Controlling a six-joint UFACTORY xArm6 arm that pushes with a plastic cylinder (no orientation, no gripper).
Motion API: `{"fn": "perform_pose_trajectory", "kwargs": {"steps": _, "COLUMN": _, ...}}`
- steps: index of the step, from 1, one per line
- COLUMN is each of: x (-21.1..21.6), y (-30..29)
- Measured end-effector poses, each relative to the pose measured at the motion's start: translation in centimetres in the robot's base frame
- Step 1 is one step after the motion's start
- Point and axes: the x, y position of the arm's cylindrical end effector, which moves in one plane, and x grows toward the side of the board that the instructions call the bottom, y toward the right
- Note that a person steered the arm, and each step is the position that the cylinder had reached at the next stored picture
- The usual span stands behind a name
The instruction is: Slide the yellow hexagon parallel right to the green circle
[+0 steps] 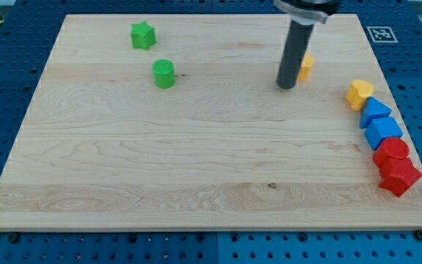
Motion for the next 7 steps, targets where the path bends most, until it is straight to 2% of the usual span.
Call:
{"fn": "perform_pose_trajectory", "kwargs": {"steps": 1, "x": -1.7, "y": -1.2}}
{"fn": "perform_pose_trajectory", "kwargs": {"steps": 2, "x": -3.4, "y": -0.8}}
{"fn": "perform_pose_trajectory", "kwargs": {"steps": 4, "x": -3.8, "y": 2.0}}
{"fn": "perform_pose_trajectory", "kwargs": {"steps": 6, "x": -7.3, "y": 2.4}}
{"fn": "perform_pose_trajectory", "kwargs": {"steps": 7, "x": -7.3, "y": 5.6}}
